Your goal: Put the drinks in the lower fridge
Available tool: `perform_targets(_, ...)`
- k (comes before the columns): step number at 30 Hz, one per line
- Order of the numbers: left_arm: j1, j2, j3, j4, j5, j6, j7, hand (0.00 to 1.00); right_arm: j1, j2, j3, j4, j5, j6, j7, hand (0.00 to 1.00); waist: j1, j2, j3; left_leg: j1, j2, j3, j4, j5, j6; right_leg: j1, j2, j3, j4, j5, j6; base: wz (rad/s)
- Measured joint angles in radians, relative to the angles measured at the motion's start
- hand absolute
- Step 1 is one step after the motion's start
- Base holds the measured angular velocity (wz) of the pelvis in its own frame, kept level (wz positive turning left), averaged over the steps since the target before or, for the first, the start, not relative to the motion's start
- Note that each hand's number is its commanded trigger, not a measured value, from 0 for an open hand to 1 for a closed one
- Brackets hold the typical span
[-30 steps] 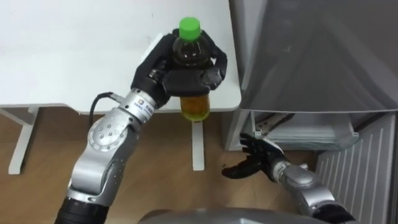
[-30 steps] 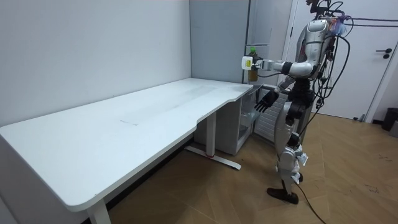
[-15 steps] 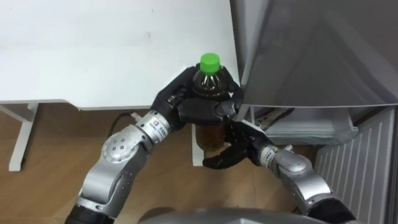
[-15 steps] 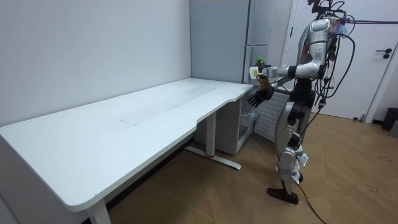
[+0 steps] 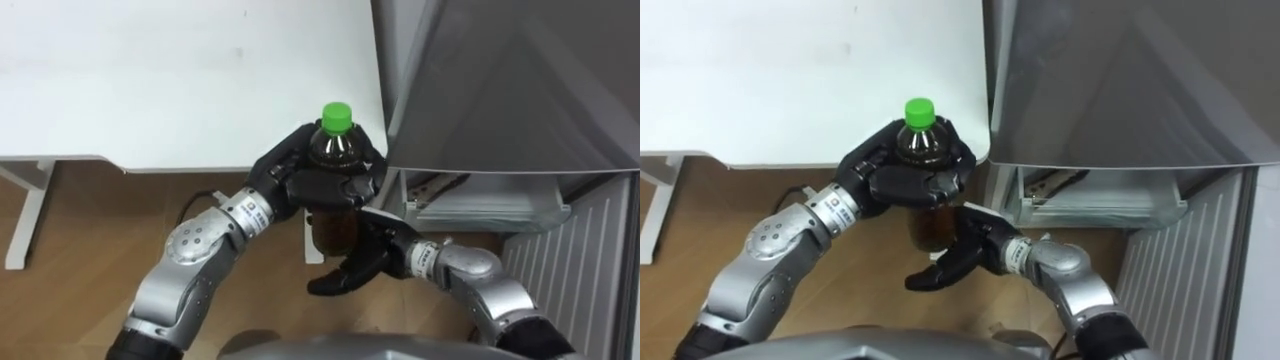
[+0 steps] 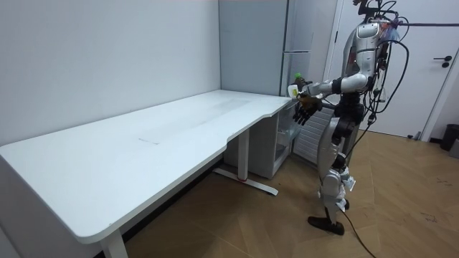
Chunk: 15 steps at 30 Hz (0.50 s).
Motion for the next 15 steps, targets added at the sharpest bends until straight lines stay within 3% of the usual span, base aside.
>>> perform_targets(6,0.000,0.020,-0.001,0.000,0.000,0.010,-0.030,1.00,0.007,-0.024,0.018,-0.046,0.059,0.051,0.059,0.00,0.015,-0.008,-0.0028,-0.010,0.001,0.000,0.009,0.000,0.000,-0.012,-0.001,-0.001,0.008,0.000,-0.001,0.00)
perform_targets(9,0.000,0.020,-0.004,0.000,-0.001,0.010,-0.039,1.00,0.011,-0.046,0.023,-0.070,0.088,0.059,0.070,0.00,0.023,-0.008,-0.0029,-0.008,0.001,0.000,0.010,0.000,0.000,-0.008,-0.001,-0.001,0.009,0.000,-0.001,0.00)
perform_targets(15,0.000,0.022,-0.014,0.005,-0.004,0.010,-0.038,1.00,0.013,-0.054,0.023,-0.077,0.123,0.080,0.072,0.00,0.024,-0.008,-0.0034,-0.008,0.002,-0.001,0.014,0.000,0.000,-0.007,-0.001,-0.002,0.015,0.001,-0.001,0.00)
